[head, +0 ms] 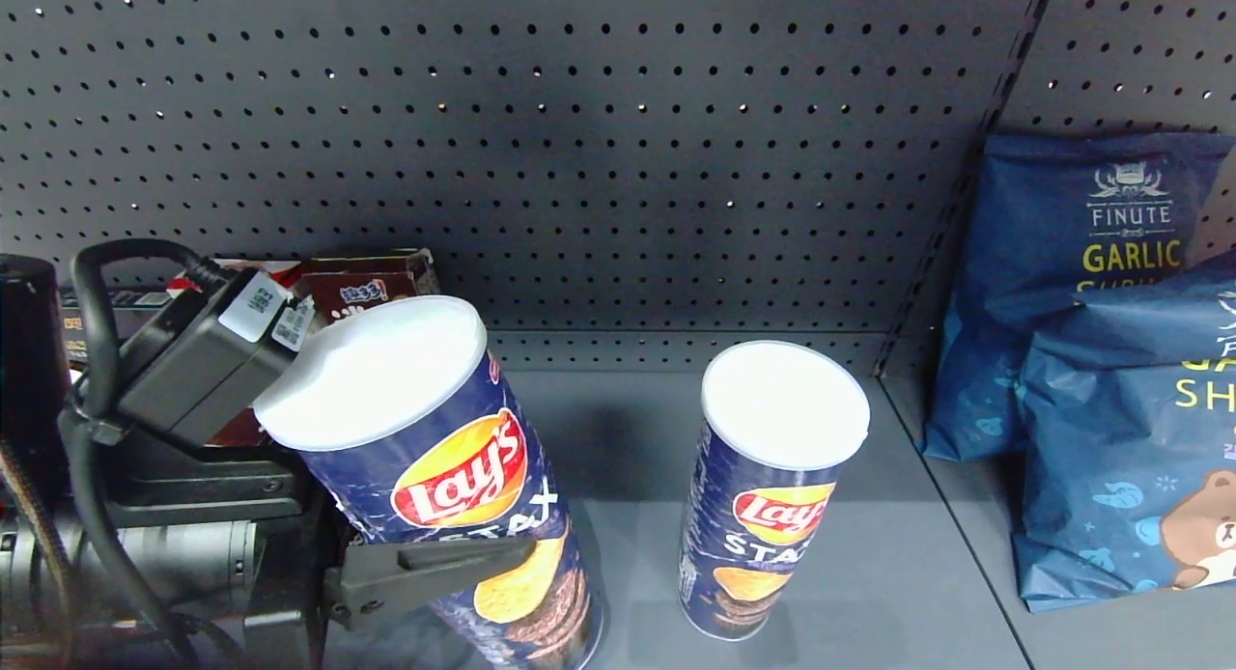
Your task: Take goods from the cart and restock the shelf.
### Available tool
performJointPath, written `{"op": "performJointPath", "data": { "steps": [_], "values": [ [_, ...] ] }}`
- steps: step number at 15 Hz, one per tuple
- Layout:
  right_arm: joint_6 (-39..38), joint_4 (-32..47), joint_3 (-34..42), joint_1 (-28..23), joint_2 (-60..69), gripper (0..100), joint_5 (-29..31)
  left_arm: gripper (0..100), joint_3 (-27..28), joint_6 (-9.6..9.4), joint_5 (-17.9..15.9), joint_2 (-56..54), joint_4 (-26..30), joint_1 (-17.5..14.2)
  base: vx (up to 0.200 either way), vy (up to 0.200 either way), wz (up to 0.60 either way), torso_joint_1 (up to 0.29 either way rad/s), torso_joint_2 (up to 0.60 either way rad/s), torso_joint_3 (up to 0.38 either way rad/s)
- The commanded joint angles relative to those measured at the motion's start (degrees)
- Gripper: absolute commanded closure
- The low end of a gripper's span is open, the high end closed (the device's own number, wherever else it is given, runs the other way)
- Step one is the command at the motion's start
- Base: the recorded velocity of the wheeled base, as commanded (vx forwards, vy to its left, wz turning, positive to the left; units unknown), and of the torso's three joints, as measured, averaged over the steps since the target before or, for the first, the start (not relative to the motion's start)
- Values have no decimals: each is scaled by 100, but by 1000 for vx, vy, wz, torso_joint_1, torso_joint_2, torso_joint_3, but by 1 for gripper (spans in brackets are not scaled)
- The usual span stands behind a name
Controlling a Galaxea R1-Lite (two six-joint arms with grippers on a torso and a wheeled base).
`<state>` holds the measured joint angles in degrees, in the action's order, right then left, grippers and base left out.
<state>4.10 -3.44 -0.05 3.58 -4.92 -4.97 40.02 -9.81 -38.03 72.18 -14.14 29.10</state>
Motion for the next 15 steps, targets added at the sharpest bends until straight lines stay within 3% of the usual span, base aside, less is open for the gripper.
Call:
{"op": "performJointPath", "data": {
  "steps": [1, 5, 9, 15],
  "values": [
    [-383, 423, -4, -174, 106, 0, 471, 100, 14, 6, -2, -2, -1, 8, 0, 0, 0, 0, 0, 0],
    [-410, 353, 5, -341, 492, 0, 445, 100, 23, 6, -11, -11, 8, -10, 0, 0, 0, 0, 0, 0],
    [-418, 353, 5, -341, 492, 0, 445, 100, 428, -3, -11, -11, 105, 70, 0, 0, 0, 0, 0, 0],
    [-418, 353, 5, -341, 492, 0, 445, 100, 823, -135, 42, -55, 720, 114, 0, 0, 0, 0, 0, 0]
  ]
}}
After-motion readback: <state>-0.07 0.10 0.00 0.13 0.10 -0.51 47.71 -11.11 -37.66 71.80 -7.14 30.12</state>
